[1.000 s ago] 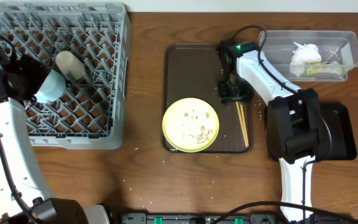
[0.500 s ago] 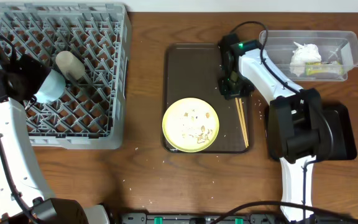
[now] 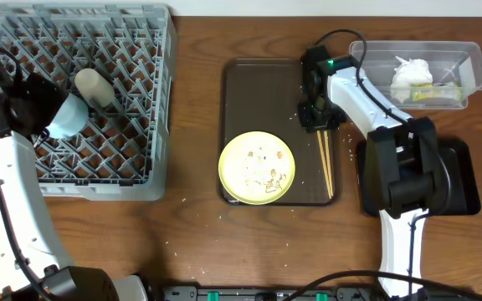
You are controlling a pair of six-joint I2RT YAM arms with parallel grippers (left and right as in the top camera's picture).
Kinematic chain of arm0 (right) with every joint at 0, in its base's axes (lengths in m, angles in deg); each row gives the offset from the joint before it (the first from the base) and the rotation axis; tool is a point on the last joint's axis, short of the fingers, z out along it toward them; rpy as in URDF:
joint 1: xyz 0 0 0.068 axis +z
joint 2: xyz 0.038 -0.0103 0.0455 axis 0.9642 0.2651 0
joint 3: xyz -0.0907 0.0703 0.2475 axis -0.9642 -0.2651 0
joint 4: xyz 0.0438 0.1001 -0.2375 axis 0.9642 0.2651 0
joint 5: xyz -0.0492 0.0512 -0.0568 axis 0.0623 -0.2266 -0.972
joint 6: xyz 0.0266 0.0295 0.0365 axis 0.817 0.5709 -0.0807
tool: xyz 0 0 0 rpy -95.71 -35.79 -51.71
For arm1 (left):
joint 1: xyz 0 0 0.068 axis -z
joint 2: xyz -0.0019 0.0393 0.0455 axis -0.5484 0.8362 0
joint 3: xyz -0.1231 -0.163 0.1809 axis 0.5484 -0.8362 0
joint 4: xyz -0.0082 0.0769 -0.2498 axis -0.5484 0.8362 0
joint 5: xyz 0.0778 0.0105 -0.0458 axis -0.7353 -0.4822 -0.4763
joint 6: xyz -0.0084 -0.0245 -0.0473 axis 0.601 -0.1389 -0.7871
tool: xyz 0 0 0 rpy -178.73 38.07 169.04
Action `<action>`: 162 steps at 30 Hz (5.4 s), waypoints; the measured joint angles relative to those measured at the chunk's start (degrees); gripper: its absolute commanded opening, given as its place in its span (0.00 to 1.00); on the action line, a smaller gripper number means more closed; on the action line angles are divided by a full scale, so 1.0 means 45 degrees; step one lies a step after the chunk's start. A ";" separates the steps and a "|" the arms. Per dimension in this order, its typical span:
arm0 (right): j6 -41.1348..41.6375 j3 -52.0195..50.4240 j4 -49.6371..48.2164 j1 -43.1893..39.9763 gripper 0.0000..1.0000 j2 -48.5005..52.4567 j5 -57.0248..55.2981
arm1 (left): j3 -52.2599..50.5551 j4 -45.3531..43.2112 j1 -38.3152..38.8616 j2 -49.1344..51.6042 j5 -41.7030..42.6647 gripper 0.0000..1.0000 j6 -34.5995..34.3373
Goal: Sort waste into correct bins and load items into the dishwasher
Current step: 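Close the right gripper on one chopstick and lift it, then carry the chopstick left and drop it into the rack, then return the right gripper to the tray and grasp the second chopstick, then carry the second chopstick left and drop it into the rack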
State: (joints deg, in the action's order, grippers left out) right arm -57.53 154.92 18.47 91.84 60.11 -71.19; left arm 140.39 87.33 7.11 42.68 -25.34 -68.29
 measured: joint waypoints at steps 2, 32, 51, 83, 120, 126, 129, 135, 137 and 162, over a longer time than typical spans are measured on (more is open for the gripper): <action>0.0000 -0.0209 -0.0243 0.0000 0.26 0.0000 0.0005 | 0.0000 0.0000 0.0000 0.0000 0.0000 0.96 -0.0005; 0.3963 0.4512 -0.4473 0.0384 0.01 -0.0248 0.5391 | 0.0000 0.0010 0.0000 0.0000 0.0005 0.96 0.0000; 0.8534 0.4527 -1.0088 0.5843 0.01 0.0311 0.3628 | 0.0000 0.0005 0.0000 0.0000 0.0000 0.96 0.0000; 0.4507 0.4503 -0.4983 0.5231 0.99 -0.0287 0.3143 | 0.0000 0.0010 0.0000 0.0000 0.0005 0.96 -0.0005; 0.1525 0.0296 0.0792 0.0296 0.53 0.0160 -0.0797 | 0.0000 0.0005 0.0000 0.0000 0.0000 0.96 0.0000; 0.0651 -0.0063 0.0277 0.0092 0.54 0.0136 0.0044 | 0.0000 0.0005 0.0000 0.0000 0.0000 0.96 -0.0005; 0.0355 -0.0248 0.0083 -0.0029 0.53 0.0039 0.0204 | 0.0000 0.0005 0.0000 0.0000 0.0000 0.96 -0.0005; -0.0029 -0.0549 -0.0214 -0.0452 0.20 -0.0136 0.0486 | 0.0000 0.0005 0.0000 0.0000 0.0000 0.96 -0.0005; -0.0034 -0.0568 -0.0219 -0.0588 0.01 -0.0146 0.0568 | 0.0000 0.0005 0.0000 0.0000 0.0000 0.96 -0.0005; 0.4736 0.3750 -0.5032 0.0316 0.01 -0.0301 0.7689 | 0.0000 0.0005 0.0000 0.0000 0.0000 0.96 -0.0005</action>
State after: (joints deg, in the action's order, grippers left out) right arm -36.22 171.79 -4.18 93.26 58.75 -36.59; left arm 140.39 87.35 7.11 42.68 -25.34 -68.31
